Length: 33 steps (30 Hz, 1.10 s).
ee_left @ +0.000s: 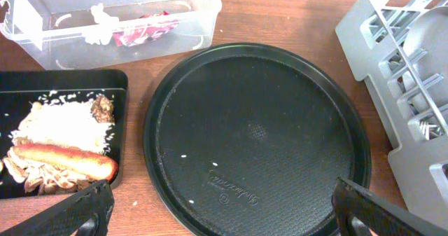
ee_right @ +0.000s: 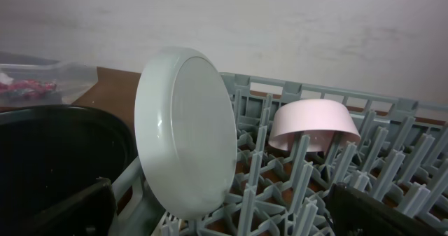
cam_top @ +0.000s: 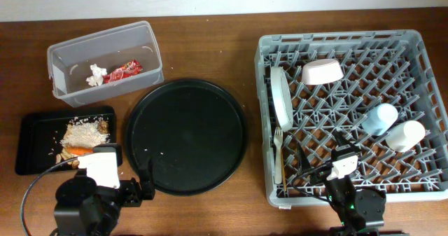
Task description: Sort waste into correct bins and load items into the dishwasher rack
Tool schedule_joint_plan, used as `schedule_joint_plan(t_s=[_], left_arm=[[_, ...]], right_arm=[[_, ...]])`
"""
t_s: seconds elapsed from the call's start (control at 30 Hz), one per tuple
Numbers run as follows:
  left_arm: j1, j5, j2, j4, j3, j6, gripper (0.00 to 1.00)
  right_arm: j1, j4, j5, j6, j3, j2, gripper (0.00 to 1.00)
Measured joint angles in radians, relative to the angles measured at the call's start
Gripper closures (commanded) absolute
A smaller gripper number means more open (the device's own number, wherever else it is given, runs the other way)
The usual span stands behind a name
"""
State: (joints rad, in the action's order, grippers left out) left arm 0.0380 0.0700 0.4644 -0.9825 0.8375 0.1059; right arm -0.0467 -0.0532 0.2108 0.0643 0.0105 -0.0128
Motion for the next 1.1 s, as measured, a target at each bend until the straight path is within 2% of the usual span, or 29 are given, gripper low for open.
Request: schedule_joint_plan(t_s=[0.2,0.3,0.43,0.47,0.5,0.57,0.63,0.67,0.77,1.1], left_arm=[[0.000,-0.053,-0.029,0.009,-0.016,0.001,0.01],[0.000,-0.079,-0.148,0.109,-0.161,0.003,0.01],[0.000,-0.083,-0.308,0.385,-0.426,0.004,0.01],[0.000,-0.085,-0.351,0.497,-0.498,0.005,0.01],[0.000,-0.086,-0.378,0.516,-0.537,0.006,0.01],[0.000,-0.087,-0.420,0.771,-0.654,0.007,0.01],[-0.002,-0.086,-0.449,0.949,-0.762,0.007,0.01],[-0.002,-0.086,-0.449,0.970,-0.781,0.007,0.01],[-0.002,-0.098,-0.452,0.898,-0.822,0.007,0.01],[-0.002,-0.101,-0.452,0.900,-0.822,0.007,0.01]], right_arm=[[0.000,0.000,0.000,-0.001,0.000,0.000,0.01],[0.000,0.000,0.001,0.000,0.000,0.001,0.01],[0.000,0.000,0.004,0.000,0.000,0.001,0.01],[0.000,0.000,0.004,0.000,0.000,0.001,0.01],[0.000,0.000,0.004,0.000,0.000,0.001,0.01],[0.000,0.000,0.004,0.000,0.000,0.001,0.01],[0.000,0.000,0.005,0.000,0.000,0.001,0.01],[0.000,0.001,0.005,0.000,0.000,0.001,0.01],[0.000,0.000,0.005,0.000,0.000,0.001,0.01],[0.000,0.000,0.005,0.000,0.000,0.001,0.01]])
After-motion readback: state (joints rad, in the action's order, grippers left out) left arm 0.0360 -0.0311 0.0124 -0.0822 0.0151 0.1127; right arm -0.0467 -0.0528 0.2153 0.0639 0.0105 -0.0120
